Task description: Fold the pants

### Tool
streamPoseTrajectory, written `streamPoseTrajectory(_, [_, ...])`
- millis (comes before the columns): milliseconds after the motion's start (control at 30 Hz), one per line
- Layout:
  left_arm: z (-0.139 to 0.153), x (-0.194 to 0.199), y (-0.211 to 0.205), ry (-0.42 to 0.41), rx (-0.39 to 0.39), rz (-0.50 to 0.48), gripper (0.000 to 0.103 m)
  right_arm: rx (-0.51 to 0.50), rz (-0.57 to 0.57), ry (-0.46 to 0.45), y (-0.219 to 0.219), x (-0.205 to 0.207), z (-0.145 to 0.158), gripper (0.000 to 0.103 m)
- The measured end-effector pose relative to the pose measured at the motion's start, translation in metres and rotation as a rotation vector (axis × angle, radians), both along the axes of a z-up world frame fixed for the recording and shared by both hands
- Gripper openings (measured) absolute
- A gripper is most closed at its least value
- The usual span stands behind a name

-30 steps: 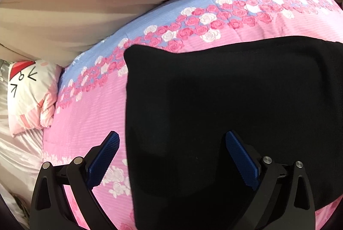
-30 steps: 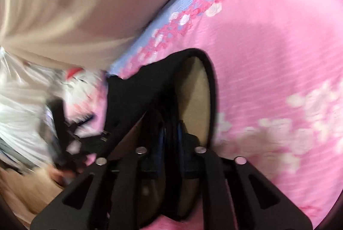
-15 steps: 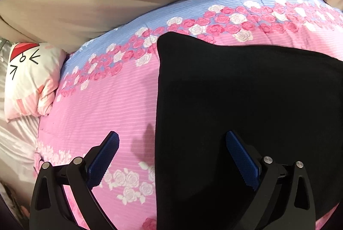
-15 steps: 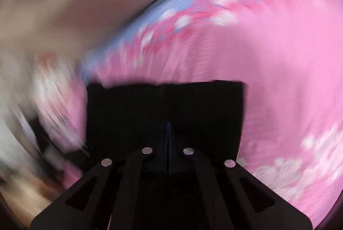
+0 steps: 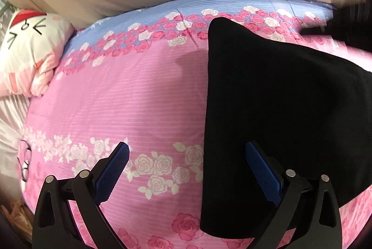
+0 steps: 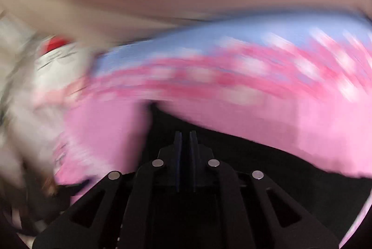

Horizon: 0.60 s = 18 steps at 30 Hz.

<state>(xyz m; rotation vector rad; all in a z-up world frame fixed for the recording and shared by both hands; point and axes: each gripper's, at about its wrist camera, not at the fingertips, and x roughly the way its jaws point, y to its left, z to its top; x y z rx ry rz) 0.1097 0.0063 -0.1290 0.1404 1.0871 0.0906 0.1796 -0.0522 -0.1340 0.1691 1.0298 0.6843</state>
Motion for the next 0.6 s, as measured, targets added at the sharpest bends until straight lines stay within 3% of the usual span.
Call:
streamPoseTrajectory(67, [-0.003,-0.001,0.003,-0.001,-0.024,0.013,0.098,-0.072,0.076,0.038,0.044,0.016,-0.025,0.006])
streamPoseTrajectory(133, [-0.004,-0.001,0.003,-0.005,-0.031,0.017,0.098,-0.196,0.054,0.092,0.068,0.051,-0.065,0.0])
streamPoseTrajectory(167, [-0.004,-0.001,0.002,-0.005,-0.028,0.014,0.098,-0.197,0.044,0.118,0.07,0.063,-0.076,0.0])
streamPoseTrajectory(233, [-0.003,-0.001,0.002,-0.01,-0.017,-0.003,0.098,-0.132,-0.006,0.137,0.067,0.067,-0.06,0.0])
streamPoseTrajectory(267, [-0.004,-0.001,0.002,-0.006,-0.019,-0.013,0.098,-0.098,-0.011,0.088,0.066,0.06,-0.043,0.003])
streamPoseTrajectory(333, [-0.005,0.0,0.003,0.0,-0.028,-0.03,0.098,-0.077,-0.023,0.001,0.052,0.031,-0.015,0.005])
streamPoseTrajectory(400, [-0.005,-0.001,0.005,-0.001,-0.038,-0.03,0.098,-0.097,-0.09,-0.026,0.02,-0.003,-0.015,0.005])
streamPoseTrajectory(500, [-0.004,-0.001,0.005,0.014,-0.04,-0.02,0.098,-0.169,-0.233,0.09,-0.022,-0.017,-0.063,0.004])
streamPoseTrajectory(533, [-0.004,0.0,0.003,0.024,-0.036,-0.017,0.098,-0.141,-0.281,0.118,-0.043,-0.023,-0.073,0.0])
streamPoseTrajectory(600, [-0.004,0.0,0.002,0.037,-0.039,-0.024,0.098,-0.038,-0.392,0.123,-0.076,-0.04,-0.057,0.005])
